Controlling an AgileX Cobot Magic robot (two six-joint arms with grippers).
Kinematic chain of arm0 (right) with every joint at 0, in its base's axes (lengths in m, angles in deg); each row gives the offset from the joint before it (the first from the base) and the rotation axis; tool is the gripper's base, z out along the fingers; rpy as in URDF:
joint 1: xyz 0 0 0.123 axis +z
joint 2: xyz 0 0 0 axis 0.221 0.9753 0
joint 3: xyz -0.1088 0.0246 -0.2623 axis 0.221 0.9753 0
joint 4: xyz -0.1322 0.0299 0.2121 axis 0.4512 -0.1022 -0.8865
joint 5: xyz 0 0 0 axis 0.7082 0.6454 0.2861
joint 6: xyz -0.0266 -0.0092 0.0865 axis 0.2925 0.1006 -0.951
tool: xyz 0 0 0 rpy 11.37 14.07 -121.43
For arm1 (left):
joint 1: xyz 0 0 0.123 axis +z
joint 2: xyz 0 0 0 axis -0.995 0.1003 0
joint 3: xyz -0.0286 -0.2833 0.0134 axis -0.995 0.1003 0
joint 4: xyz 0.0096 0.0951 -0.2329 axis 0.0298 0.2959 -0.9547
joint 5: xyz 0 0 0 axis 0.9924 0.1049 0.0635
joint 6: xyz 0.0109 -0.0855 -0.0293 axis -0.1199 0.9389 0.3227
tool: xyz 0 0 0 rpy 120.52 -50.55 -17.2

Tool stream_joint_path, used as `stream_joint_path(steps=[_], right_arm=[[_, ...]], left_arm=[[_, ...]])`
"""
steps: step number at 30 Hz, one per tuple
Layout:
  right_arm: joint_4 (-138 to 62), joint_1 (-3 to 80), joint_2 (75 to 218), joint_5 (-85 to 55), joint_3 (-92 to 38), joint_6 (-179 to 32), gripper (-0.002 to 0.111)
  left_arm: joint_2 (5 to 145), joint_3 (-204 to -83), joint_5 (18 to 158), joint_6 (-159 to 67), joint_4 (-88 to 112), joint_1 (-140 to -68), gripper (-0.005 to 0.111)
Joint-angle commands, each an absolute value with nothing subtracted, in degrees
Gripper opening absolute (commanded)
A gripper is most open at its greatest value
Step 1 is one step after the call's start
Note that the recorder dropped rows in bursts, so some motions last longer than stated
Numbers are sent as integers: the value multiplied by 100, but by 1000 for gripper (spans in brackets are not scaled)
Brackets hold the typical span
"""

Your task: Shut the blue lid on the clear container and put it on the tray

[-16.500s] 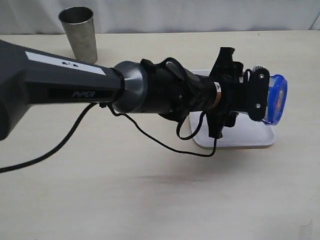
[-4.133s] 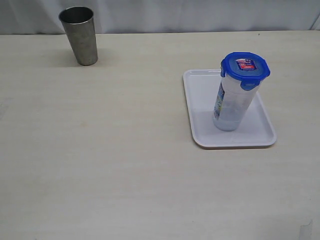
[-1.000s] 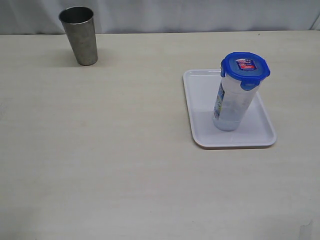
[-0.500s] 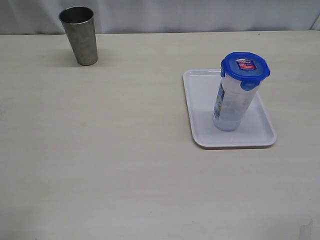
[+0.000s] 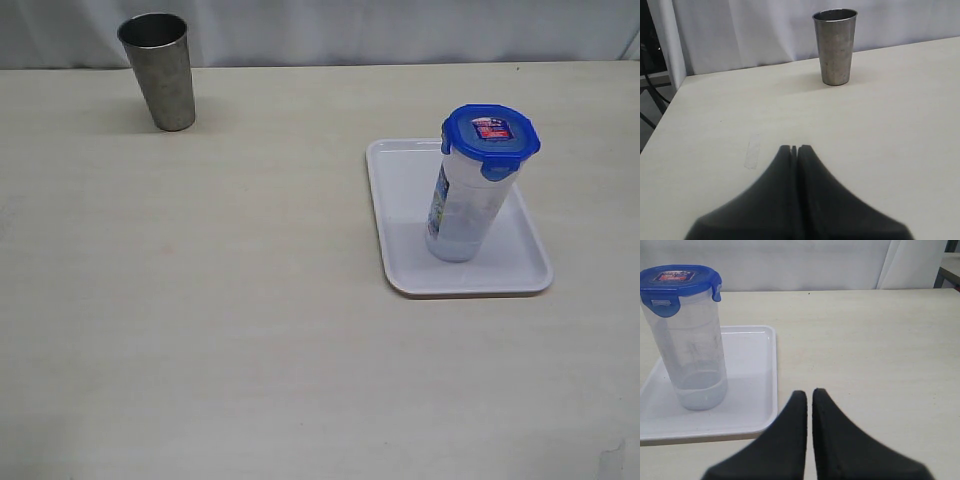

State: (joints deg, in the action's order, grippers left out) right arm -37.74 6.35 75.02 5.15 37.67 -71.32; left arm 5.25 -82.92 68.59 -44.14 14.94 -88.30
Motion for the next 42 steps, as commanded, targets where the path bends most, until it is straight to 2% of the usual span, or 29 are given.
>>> stream_joint_path(steps=[1, 11, 19, 42], right_arm=[[-3778, 610, 7475, 452, 3781, -7087, 4], [-3778, 610, 7475, 452, 3781, -7087, 4], [-3778, 610, 7475, 452, 3781, -7087, 4], [-3778, 610, 7475, 452, 3781, -7087, 4]], left_arm=[[510, -8279, 6912, -4443, 1490, -8801, 0], [510, -8279, 6912, -4443, 1511, -8787, 0], [510, -8279, 6912, -4443, 1511, -8349, 0], [510, -8279, 6912, -4443, 1483, -8350, 0]])
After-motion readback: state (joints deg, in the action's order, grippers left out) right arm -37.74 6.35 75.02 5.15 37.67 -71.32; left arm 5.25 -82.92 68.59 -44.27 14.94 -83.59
